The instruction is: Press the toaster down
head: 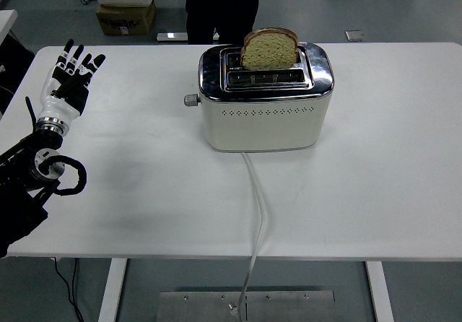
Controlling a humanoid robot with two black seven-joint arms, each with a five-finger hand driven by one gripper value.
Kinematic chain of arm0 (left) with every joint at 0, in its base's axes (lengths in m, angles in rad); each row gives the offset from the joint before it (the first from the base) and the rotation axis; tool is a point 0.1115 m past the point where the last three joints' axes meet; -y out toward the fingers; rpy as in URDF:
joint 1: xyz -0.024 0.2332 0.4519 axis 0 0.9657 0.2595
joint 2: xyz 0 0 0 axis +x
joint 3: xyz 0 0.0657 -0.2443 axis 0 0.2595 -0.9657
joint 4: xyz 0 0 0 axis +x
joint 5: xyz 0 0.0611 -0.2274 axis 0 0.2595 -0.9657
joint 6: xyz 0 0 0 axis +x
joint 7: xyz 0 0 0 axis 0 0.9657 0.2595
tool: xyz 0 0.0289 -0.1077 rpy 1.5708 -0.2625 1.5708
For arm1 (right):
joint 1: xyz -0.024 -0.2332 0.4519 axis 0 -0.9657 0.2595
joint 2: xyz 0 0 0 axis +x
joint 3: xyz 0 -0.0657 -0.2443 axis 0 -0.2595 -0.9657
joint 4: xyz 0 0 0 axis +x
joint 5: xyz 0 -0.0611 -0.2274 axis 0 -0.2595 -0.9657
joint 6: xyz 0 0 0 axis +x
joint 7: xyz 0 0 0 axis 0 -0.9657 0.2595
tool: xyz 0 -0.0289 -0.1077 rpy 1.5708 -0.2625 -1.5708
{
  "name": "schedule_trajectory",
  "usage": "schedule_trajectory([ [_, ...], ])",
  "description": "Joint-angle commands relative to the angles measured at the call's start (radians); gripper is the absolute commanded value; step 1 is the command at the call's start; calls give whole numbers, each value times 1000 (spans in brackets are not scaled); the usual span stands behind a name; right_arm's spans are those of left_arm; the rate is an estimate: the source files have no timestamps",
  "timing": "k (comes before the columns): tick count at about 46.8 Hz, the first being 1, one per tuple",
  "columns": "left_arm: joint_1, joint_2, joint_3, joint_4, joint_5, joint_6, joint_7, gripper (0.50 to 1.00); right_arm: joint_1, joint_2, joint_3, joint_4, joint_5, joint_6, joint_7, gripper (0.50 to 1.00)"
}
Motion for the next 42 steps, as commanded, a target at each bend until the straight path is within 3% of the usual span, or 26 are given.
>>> schedule_trajectory([
  [1,2,0,0,0,0,-1,0,1000,0,0,-1,0,1,0,0,998],
  [42,2,14,0,0,-8,2,0,1000,0,0,-1,1,-1,0,0,1000],
])
